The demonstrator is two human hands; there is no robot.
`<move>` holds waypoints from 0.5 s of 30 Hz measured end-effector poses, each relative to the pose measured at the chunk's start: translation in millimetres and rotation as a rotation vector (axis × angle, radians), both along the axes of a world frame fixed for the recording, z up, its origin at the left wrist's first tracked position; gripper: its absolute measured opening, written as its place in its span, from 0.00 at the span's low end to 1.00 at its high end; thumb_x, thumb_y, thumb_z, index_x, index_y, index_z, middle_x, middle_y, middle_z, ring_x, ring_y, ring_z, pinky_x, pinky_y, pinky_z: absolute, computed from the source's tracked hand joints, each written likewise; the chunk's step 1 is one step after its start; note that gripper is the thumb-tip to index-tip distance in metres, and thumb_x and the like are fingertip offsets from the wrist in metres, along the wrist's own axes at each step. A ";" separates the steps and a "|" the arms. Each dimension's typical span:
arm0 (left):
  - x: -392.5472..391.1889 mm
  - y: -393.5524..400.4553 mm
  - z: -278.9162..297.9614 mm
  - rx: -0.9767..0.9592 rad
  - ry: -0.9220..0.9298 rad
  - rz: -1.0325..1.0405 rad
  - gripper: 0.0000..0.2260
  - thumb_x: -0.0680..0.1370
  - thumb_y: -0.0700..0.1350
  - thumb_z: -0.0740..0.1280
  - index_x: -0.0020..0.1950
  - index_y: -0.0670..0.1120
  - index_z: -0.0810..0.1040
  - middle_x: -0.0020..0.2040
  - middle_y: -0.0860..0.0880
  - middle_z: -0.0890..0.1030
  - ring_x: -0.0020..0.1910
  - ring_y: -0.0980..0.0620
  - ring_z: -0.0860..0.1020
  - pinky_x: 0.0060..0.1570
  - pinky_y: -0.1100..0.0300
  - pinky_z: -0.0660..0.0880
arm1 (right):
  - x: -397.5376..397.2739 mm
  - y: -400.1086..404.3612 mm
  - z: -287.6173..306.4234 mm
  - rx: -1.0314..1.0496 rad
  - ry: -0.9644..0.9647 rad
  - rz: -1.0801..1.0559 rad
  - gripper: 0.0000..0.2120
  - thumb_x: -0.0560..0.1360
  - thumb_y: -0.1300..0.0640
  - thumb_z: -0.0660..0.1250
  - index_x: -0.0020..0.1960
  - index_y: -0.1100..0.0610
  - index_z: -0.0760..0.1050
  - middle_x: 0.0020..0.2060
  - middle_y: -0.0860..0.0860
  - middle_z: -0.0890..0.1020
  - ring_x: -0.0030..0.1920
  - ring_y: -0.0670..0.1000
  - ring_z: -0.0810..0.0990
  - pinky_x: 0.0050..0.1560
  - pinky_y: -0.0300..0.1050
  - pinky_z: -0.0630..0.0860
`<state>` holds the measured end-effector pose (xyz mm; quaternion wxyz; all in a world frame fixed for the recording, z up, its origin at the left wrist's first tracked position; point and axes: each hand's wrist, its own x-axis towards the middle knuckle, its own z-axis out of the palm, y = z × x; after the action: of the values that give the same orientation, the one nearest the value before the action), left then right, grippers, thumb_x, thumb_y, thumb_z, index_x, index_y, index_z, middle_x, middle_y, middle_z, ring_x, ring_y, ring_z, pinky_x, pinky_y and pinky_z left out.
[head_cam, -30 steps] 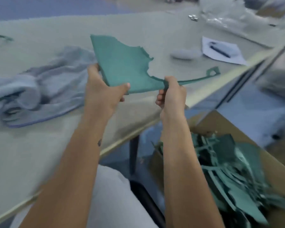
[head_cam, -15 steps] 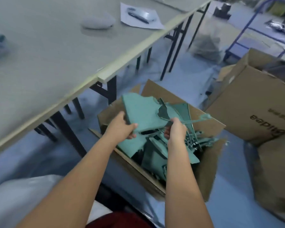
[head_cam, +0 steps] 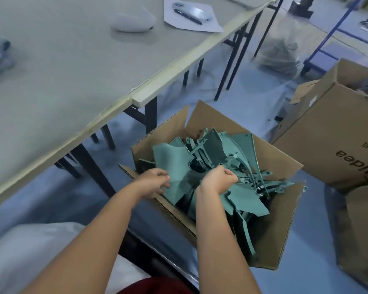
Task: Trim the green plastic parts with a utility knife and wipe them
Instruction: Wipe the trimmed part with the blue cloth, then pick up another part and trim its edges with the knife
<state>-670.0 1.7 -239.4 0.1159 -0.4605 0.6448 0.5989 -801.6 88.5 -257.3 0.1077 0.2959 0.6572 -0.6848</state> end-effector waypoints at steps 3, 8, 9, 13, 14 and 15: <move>1.8 -1.6 12.2 0.003 0.058 0.043 0.13 0.83 0.50 0.58 0.66 0.50 0.72 0.50 0.53 0.81 0.51 0.52 0.80 0.49 0.57 0.72 | 17.2 -19.3 18.3 -0.100 0.045 -0.076 0.07 0.75 0.65 0.53 0.47 0.55 0.64 0.41 0.53 0.72 0.34 0.53 0.69 0.33 0.47 0.67; 7.7 -21.6 66.4 -0.118 0.243 0.102 0.11 0.83 0.47 0.58 0.62 0.50 0.76 0.50 0.51 0.82 0.46 0.54 0.79 0.50 0.56 0.74 | 62.0 -63.5 71.7 -0.253 0.295 0.197 0.06 0.76 0.63 0.59 0.43 0.54 0.68 0.38 0.51 0.72 0.35 0.49 0.68 0.36 0.43 0.66; 10.1 -28.4 81.2 -0.187 0.304 0.109 0.11 0.83 0.46 0.58 0.61 0.49 0.77 0.50 0.51 0.82 0.45 0.54 0.79 0.50 0.56 0.75 | 72.1 -73.3 87.0 -0.289 0.365 0.265 0.06 0.76 0.64 0.59 0.43 0.55 0.69 0.38 0.52 0.72 0.35 0.49 0.69 0.37 0.42 0.67; 33.0 -53.4 140.7 -0.445 0.604 0.263 0.09 0.81 0.38 0.59 0.56 0.41 0.79 0.48 0.47 0.80 0.47 0.53 0.76 0.50 0.58 0.72 | 113.0 -116.5 151.9 -0.522 0.557 0.410 0.06 0.77 0.70 0.58 0.44 0.61 0.67 0.33 0.52 0.69 0.27 0.44 0.69 0.30 0.37 0.68; 44.1 -59.4 153.3 -0.494 0.664 0.312 0.09 0.81 0.36 0.59 0.55 0.40 0.79 0.48 0.46 0.80 0.48 0.52 0.76 0.52 0.57 0.72 | 124.7 -127.2 166.4 -0.580 0.583 0.437 0.07 0.77 0.70 0.58 0.44 0.61 0.67 0.32 0.52 0.68 0.28 0.46 0.68 0.31 0.39 0.68; 57.3 -66.0 165.3 -0.552 0.702 0.352 0.10 0.81 0.35 0.59 0.54 0.41 0.79 0.48 0.45 0.81 0.48 0.52 0.76 0.52 0.57 0.73 | 137.2 -137.7 179.9 -0.625 0.609 0.465 0.08 0.77 0.71 0.58 0.43 0.61 0.66 0.32 0.52 0.67 0.29 0.47 0.67 0.32 0.40 0.67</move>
<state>-612.7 -64.3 -74.1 -0.3387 -0.3460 0.6923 0.5350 -664.4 -49.2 -77.4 0.1443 -0.1188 0.4707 -0.8623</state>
